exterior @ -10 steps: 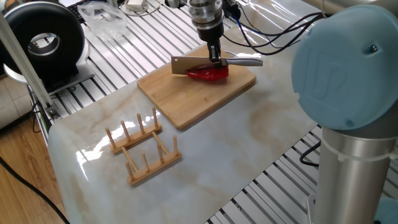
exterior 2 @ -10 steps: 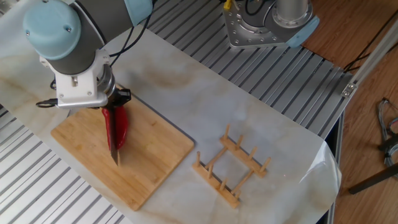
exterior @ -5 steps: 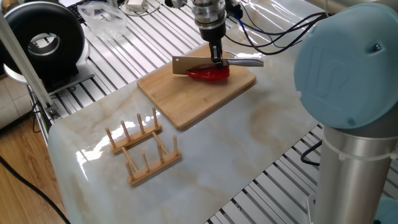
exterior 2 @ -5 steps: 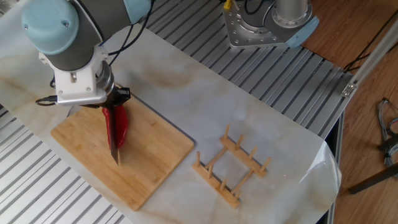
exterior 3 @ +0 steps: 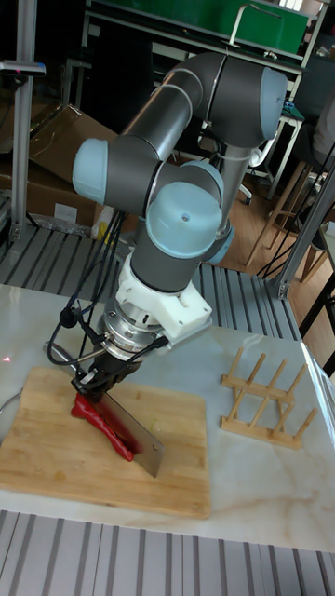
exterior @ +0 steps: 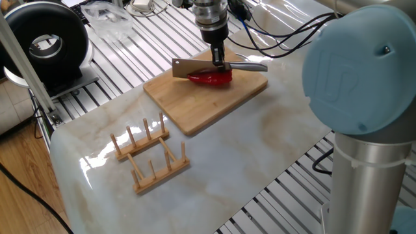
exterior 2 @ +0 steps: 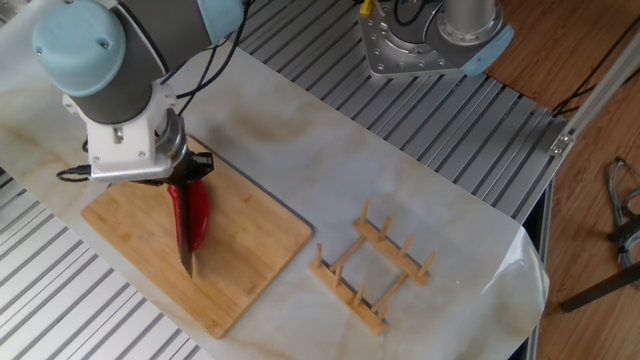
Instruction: Chop the chili peppers
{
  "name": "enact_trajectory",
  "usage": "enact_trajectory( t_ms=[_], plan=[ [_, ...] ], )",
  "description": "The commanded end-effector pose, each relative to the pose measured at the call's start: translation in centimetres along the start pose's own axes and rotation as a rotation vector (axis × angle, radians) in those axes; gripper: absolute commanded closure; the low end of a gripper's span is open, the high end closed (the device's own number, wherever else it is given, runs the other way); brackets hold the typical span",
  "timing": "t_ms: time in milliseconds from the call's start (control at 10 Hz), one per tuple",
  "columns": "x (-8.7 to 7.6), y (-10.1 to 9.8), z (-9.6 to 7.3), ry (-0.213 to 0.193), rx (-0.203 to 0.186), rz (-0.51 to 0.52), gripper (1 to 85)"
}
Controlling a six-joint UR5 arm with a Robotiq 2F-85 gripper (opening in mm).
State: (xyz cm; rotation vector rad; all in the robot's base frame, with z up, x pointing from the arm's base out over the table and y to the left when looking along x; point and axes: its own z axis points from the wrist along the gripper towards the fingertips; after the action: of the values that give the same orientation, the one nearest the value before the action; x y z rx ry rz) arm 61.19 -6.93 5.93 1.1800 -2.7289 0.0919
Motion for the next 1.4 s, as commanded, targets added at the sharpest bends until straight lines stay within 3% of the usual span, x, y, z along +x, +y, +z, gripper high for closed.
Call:
enact_trajectory(
  t_ms=[0, 300, 500, 700, 1000, 1100, 1300],
  plan=[
    [-1.0, 0.0, -0.4, 0.004, 0.011, 0.014, 84.3],
    [-2.1, 0.6, -1.6, 0.001, -0.006, 0.028, 84.3],
    [-1.7, 0.5, -0.5, -0.025, -0.018, 0.016, 84.3],
    [-1.2, 0.1, -0.4, -0.01, -0.006, 0.014, 84.3],
    [-1.4, 0.5, -2.1, 0.044, 0.006, 0.041, 84.3],
    [-0.9, 0.5, -2.1, 0.046, -0.001, 0.038, 84.3],
    [0.2, 0.3, 0.3, -0.009, -0.02, 0.01, 84.3]
  ],
)
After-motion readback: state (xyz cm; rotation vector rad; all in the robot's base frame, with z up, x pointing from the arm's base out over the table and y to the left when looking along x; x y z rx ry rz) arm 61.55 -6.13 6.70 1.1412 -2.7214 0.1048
